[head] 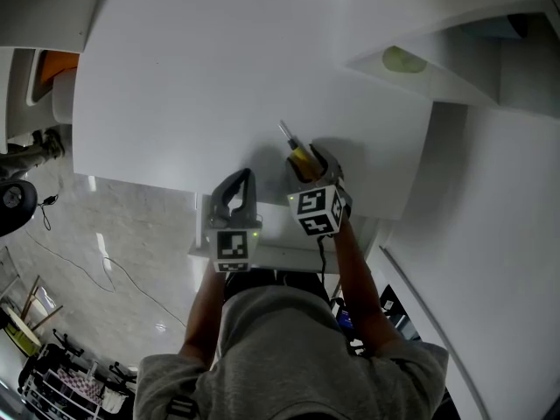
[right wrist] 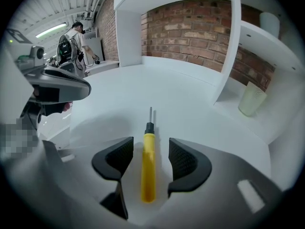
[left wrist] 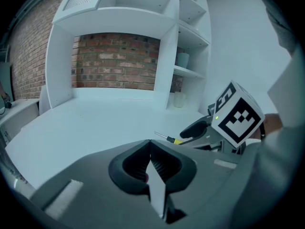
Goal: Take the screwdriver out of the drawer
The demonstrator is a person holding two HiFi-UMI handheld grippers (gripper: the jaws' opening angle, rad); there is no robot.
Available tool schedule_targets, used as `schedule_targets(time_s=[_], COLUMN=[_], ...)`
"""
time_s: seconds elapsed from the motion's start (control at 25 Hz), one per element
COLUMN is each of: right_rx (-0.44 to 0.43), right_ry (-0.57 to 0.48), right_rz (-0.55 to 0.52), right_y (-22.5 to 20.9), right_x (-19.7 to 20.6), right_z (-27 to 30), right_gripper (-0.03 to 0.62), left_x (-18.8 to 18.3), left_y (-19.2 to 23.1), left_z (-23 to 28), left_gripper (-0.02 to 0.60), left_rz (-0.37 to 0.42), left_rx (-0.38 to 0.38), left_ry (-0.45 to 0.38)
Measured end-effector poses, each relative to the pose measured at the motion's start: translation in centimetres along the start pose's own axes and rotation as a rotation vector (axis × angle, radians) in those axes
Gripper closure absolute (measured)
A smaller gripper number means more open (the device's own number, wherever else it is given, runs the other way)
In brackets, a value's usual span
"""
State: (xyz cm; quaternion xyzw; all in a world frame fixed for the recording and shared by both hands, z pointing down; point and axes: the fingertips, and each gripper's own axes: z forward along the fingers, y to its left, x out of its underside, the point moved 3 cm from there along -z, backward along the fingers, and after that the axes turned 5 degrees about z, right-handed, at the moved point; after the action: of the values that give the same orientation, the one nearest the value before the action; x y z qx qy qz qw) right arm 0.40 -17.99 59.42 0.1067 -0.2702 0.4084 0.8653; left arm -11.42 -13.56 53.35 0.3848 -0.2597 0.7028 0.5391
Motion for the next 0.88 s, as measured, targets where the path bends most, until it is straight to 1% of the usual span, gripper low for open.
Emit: schedule_targets(time_s=[0.36, 0.72, 0.88], right_rx=[0.007, 0.058, 0.067], right_ry=[-0.032, -0.115, -0.161], right_rz=[-0.001, -0.007, 0.007], right_y=[0.1, 0.0, 0.2], right_x=[-0.3, -1.0, -0.8], right_z=[-1.5, -5.6, -7.8], right_gripper=[0.361, 0.413, 0.447], left_x=[-0.8, -2.3, -3.1], left_y=[-1.0, -2.6, -3.8], left_z=[-0.7, -2.9, -4.4], left_gripper=[0.569, 0.569, 0.569], left_rz=[0.029, 0.058, 0.086], left_rx=[0.010, 0.019, 0.026], left_ry=[-0.024, -0.072, -0.104])
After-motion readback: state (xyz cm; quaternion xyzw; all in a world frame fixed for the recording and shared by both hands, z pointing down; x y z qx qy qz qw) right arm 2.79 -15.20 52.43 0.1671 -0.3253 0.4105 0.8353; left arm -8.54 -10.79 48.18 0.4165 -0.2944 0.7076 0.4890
